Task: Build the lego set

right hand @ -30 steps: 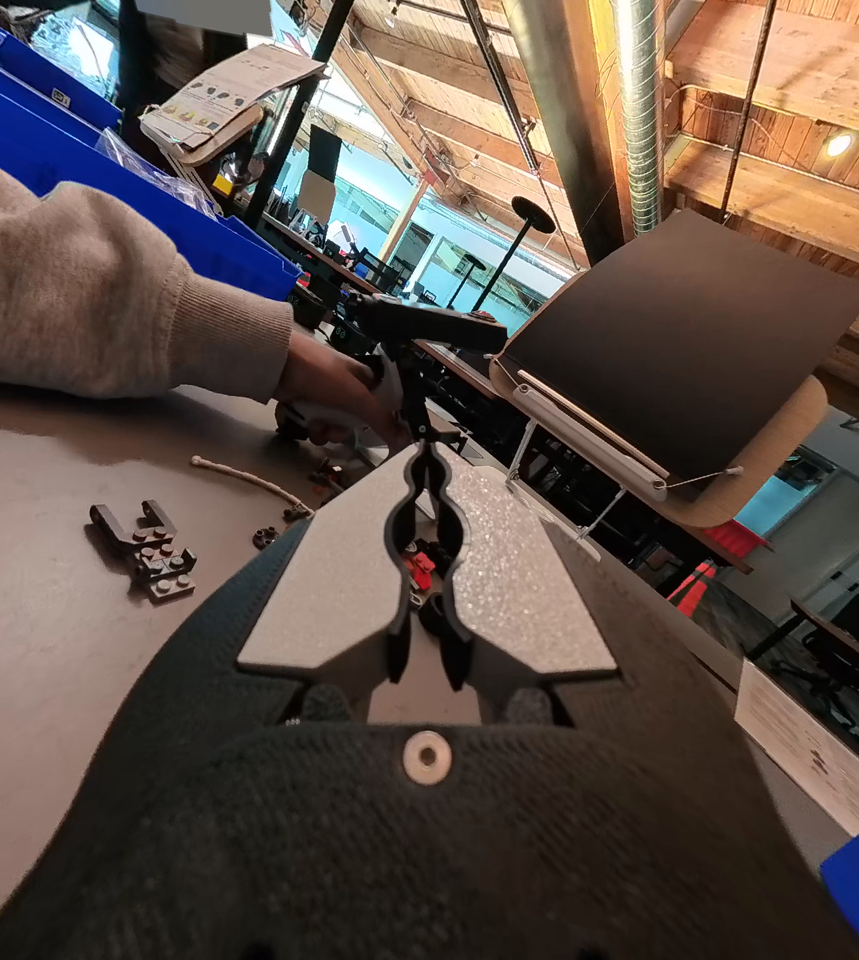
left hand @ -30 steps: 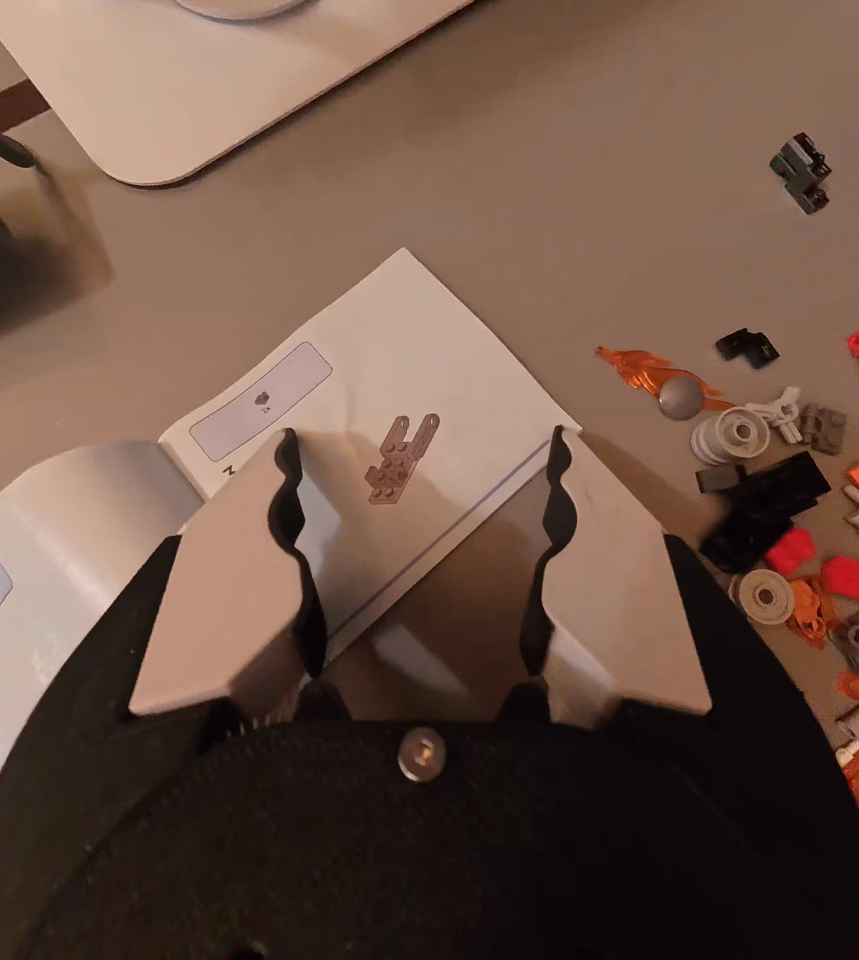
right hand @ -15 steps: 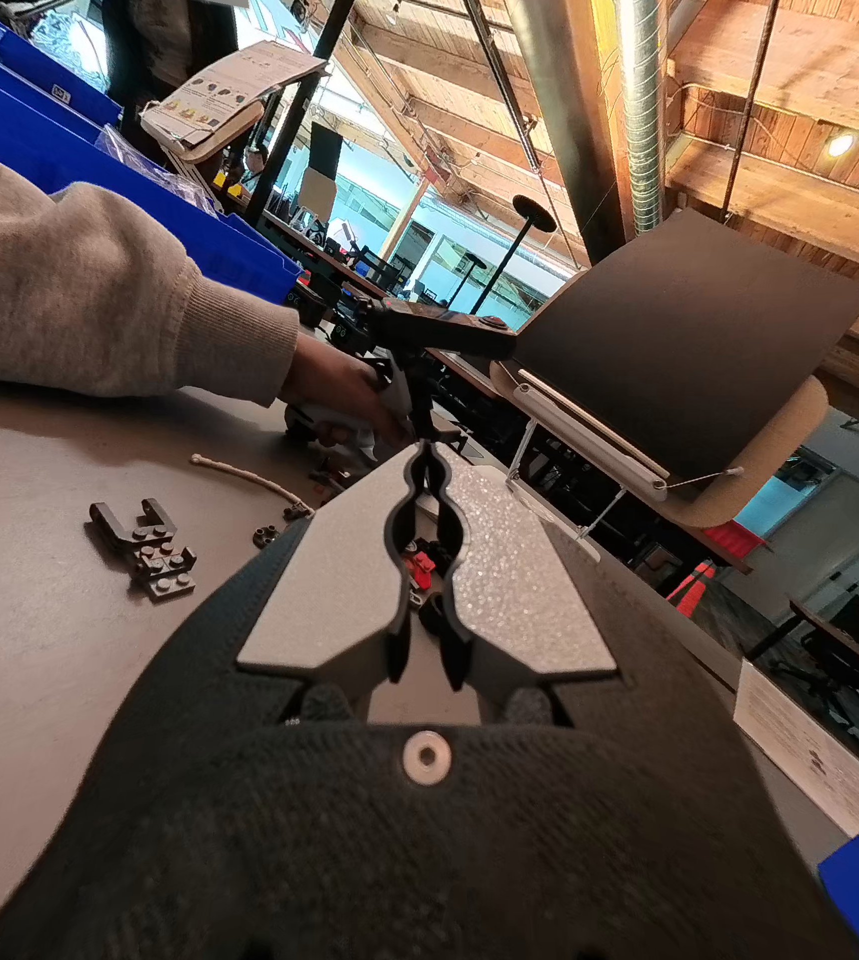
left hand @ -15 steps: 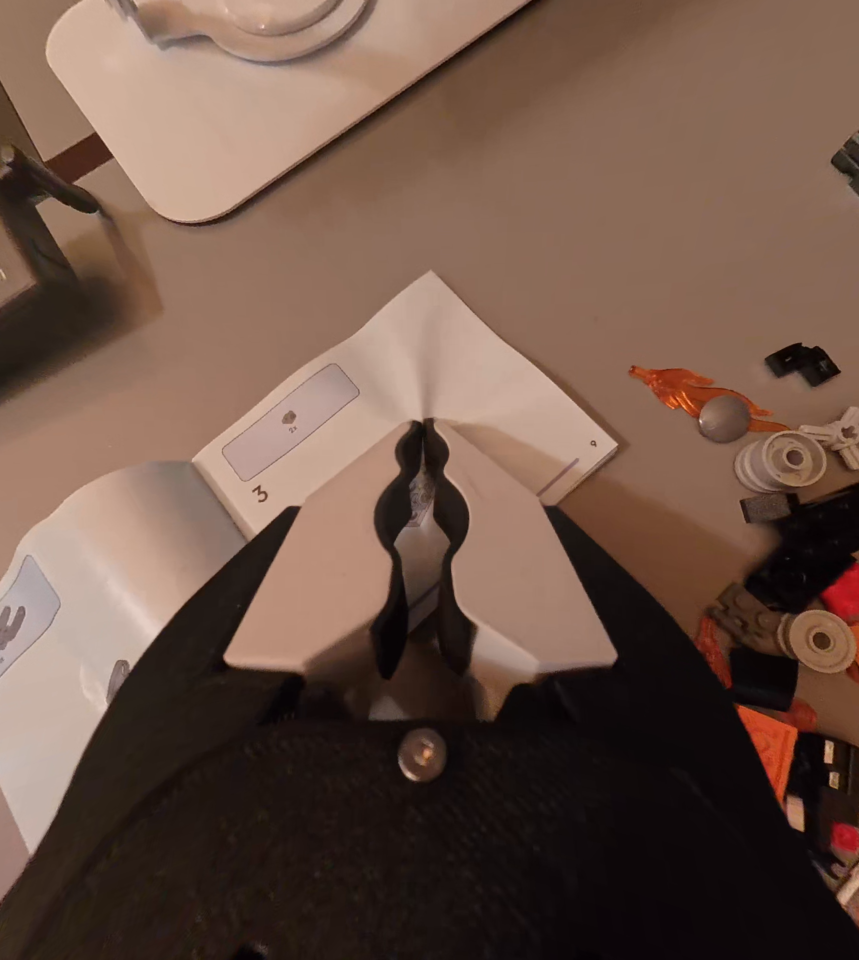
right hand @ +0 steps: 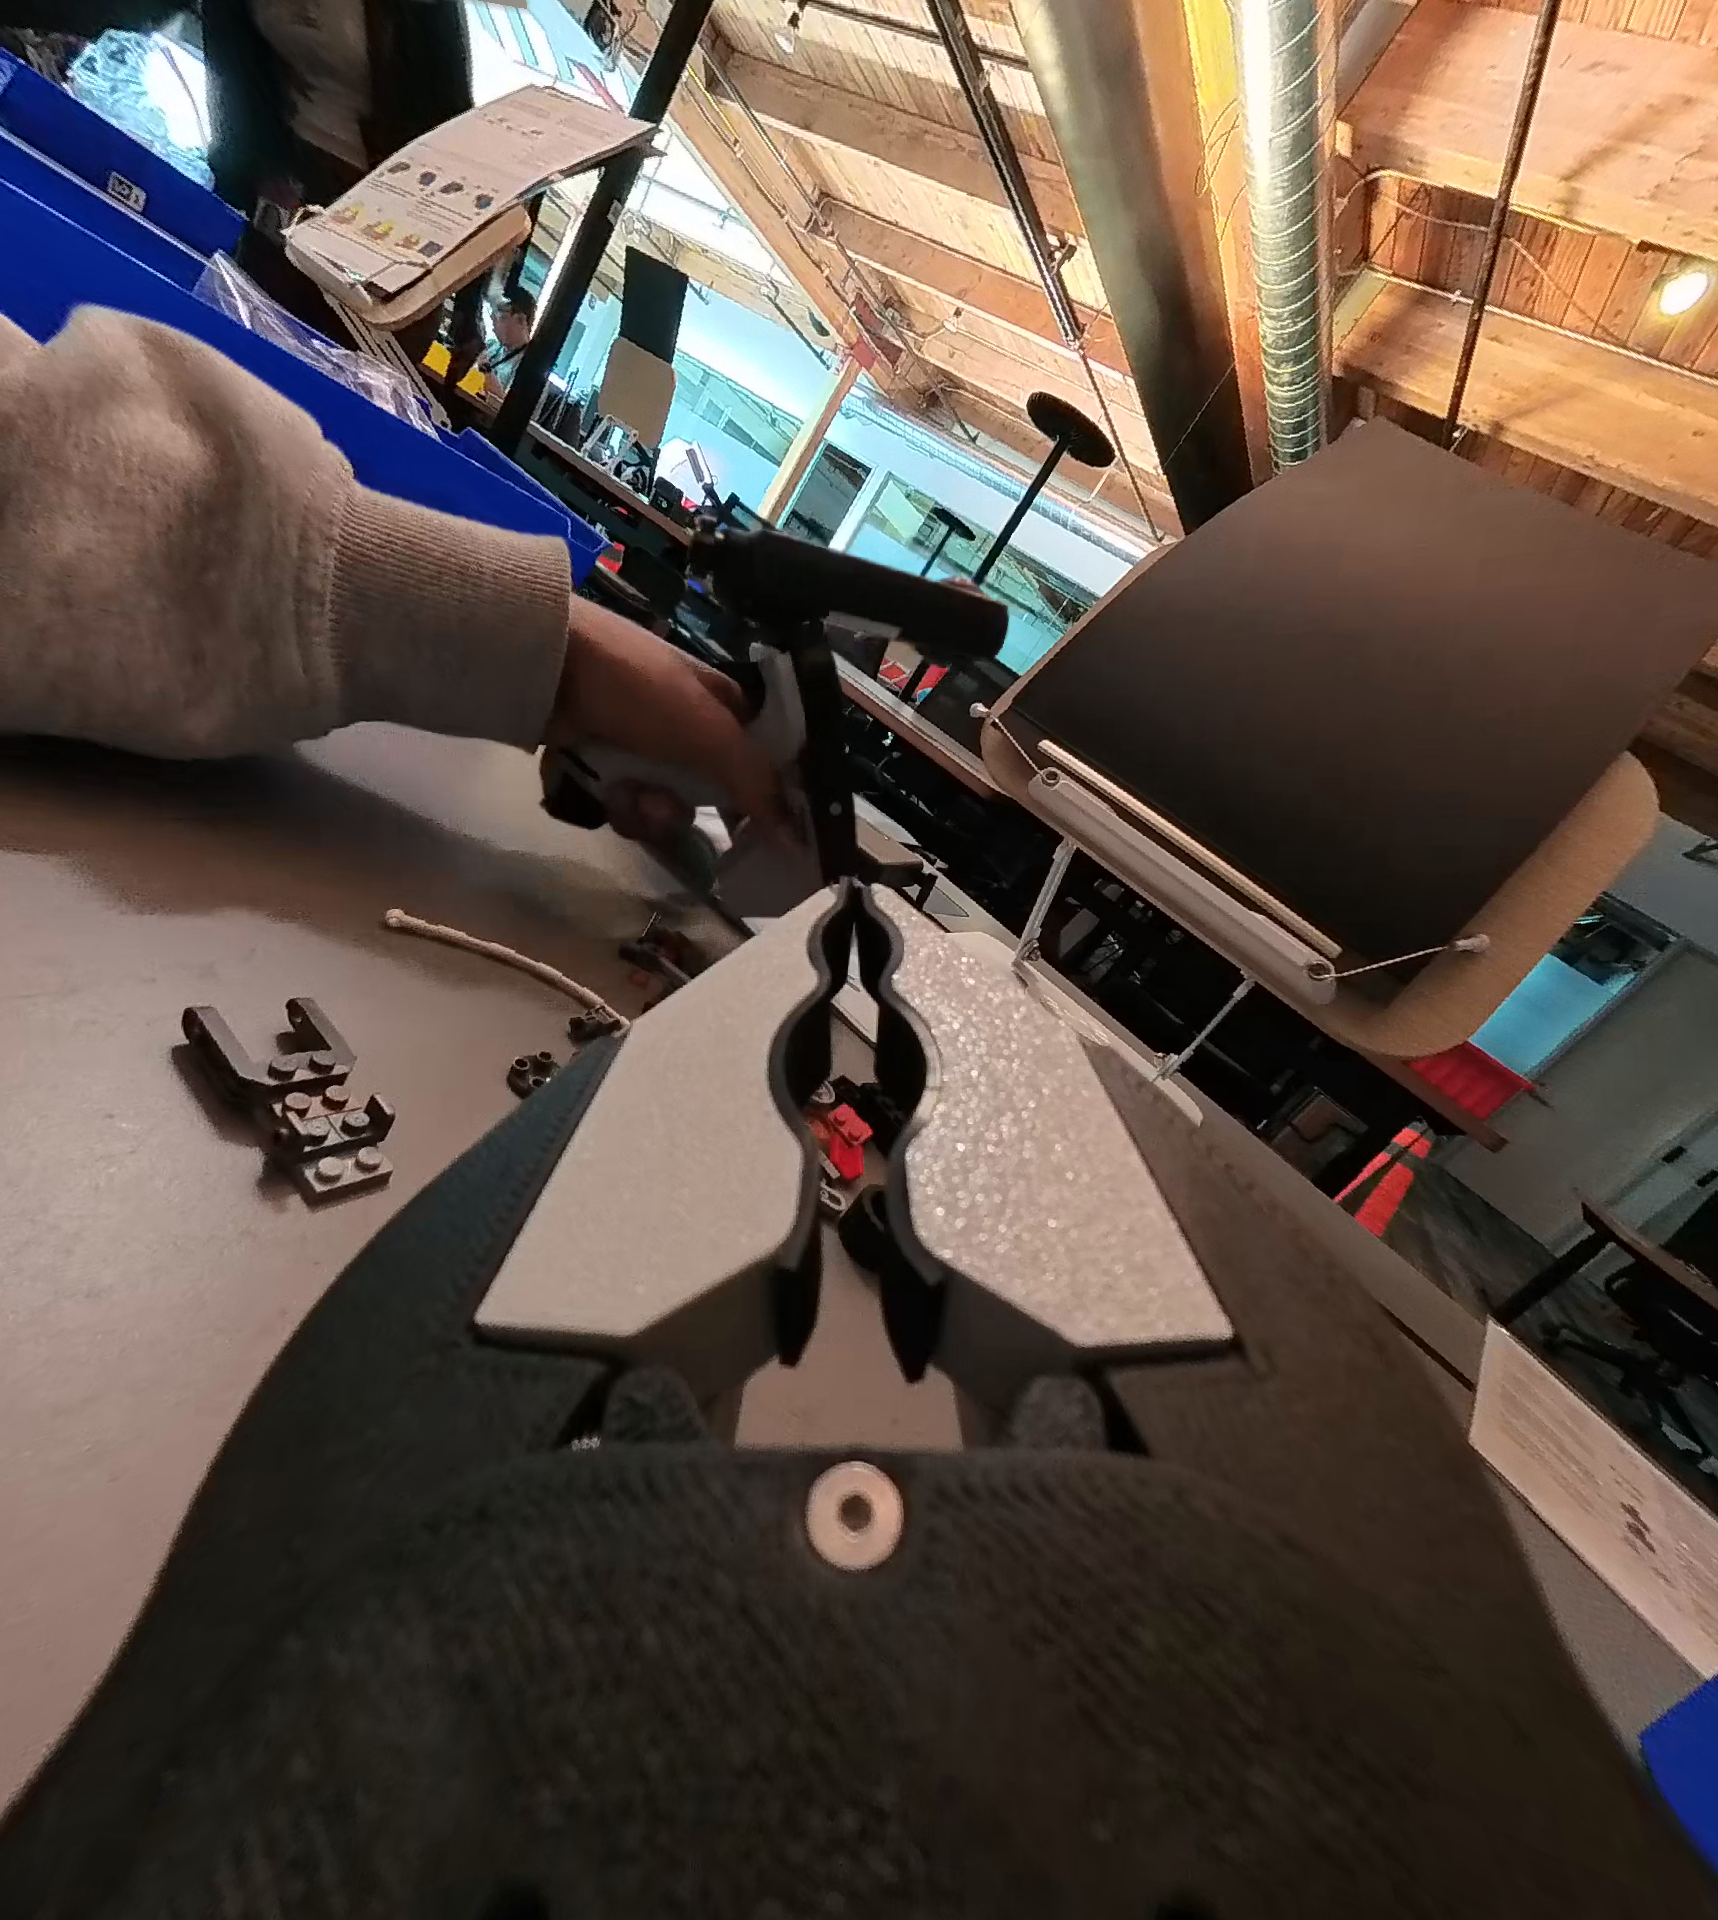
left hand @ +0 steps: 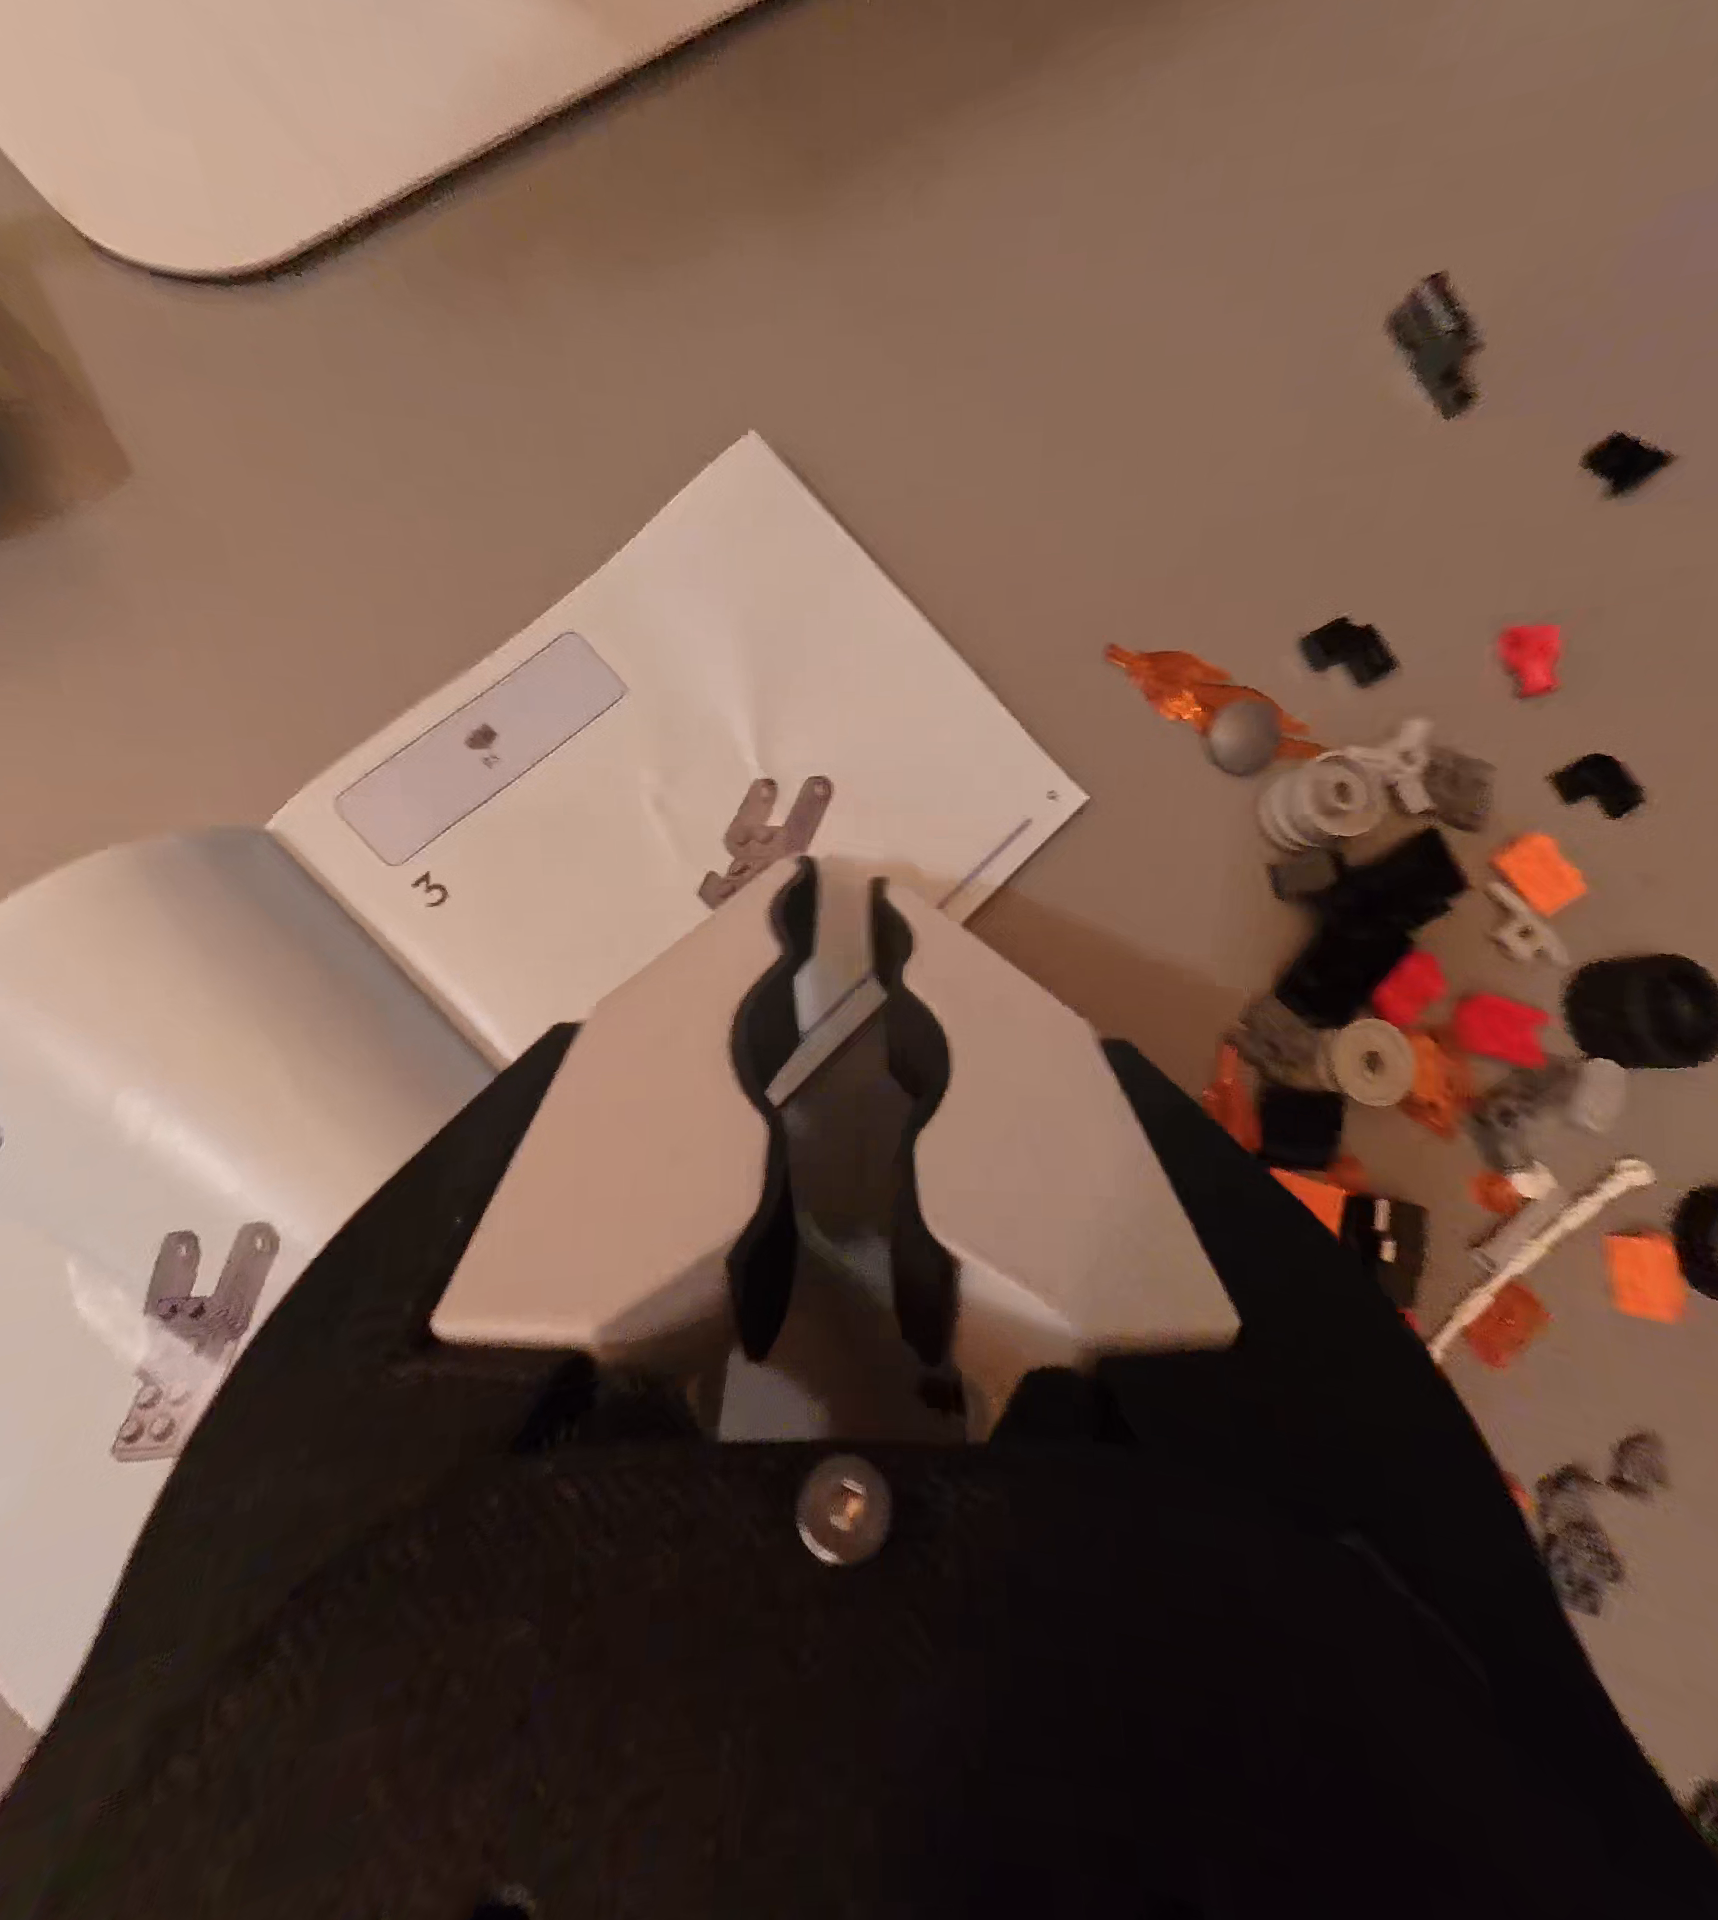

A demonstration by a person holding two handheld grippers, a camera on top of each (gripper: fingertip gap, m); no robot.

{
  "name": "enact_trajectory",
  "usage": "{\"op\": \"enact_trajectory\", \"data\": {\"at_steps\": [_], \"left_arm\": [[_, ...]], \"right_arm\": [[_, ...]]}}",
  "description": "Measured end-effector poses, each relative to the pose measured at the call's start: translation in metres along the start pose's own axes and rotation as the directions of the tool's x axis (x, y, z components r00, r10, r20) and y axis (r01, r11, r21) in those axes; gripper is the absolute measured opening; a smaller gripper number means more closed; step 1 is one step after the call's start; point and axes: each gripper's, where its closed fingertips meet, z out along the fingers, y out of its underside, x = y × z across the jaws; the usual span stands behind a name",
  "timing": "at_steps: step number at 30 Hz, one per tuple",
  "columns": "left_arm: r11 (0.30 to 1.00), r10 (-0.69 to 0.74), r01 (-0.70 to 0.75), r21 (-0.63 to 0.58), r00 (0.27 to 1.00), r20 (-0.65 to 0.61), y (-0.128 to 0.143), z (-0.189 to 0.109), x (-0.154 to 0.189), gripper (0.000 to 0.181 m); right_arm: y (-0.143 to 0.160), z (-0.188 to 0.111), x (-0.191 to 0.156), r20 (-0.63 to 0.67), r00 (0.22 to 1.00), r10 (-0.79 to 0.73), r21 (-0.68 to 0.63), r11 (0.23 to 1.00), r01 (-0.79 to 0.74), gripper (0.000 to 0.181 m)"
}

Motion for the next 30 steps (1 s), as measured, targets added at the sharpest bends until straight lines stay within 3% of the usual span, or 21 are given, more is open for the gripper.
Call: {"op": "enact_trajectory", "data": {"at_steps": [2, 4, 5, 7, 14, 20, 22, 26, 30], "left_arm": [[0.999, -0.006, 0.006, 0.038, 1.0, 0.014, -0.007, 0.001, 0.0, 0.044], [0.999, -0.001, -0.005, 0.052, 0.993, 0.121, -0.008, 0.009, -0.013, 0.087], [0.999, 0.004, -0.01, 0.036, 0.987, 0.163, -0.004, 0.013, -0.019, 0.098], [0.998, -0.013, 0.002, 0.059, 0.981, 0.195, -0.008, 0.017, -0.023, 0.101], [0.999, -0.039, 0.038, 0.005, 0.975, 0.22, -0.007, 0.018, -0.027, 0.099], [0.998, -0.047, 0.053, -0.019, 0.971, 0.234, -0.007, 0.016, -0.033, 0.08], [0.999, -0.038, 0.041, -0.007, 0.971, 0.237, -0.008, 0.016, -0.032, 0.051], [1.0, 0.003, 0.001, -0.014, 0.962, 0.274, -0.009, 0.016, -0.032, 0.02], [1.0, 0.006, 0.0, -0.02, 0.957, 0.292, -0.009, 0.015, -0.038, 0.007]], "right_arm": [[0.0, 0.0, 0.0, 0.001, 1.0, 0.0, -0.001, 1.0, 0.0, 0.0], [0.001, 0.0, 0.0, 0.002, 1.0, -0.001, -0.001, 1.0, 0.001, 0.0], [0.001, 0.0, 0.0, 0.003, 1.0, -0.002, -0.002, 1.0, 0.002, 0.0], [0.001, 0.0, 0.0, 0.006, 1.0, -0.003, -0.003, 1.0, 0.003, 0.0], [0.003, 0.001, -0.001, 0.012, 1.0, -0.011, -0.008, 1.0, 0.012, 0.0], [0.004, 0.002, -0.001, 0.013, 1.0, -0.016, -0.012, 1.0, 0.016, 0.0], [0.005, 0.002, -0.002, 0.013, 1.0, -0.02, -0.013, 1.0, 0.02, 0.0], [0.005, 0.002, -0.003, 0.013, 1.0, -0.026, -0.017, 1.0, 0.026, 0.0], [0.006, 0.002, -0.003, 0.013, 1.0, -0.025, -0.016, 1.0, 0.025, 0.0]]}}
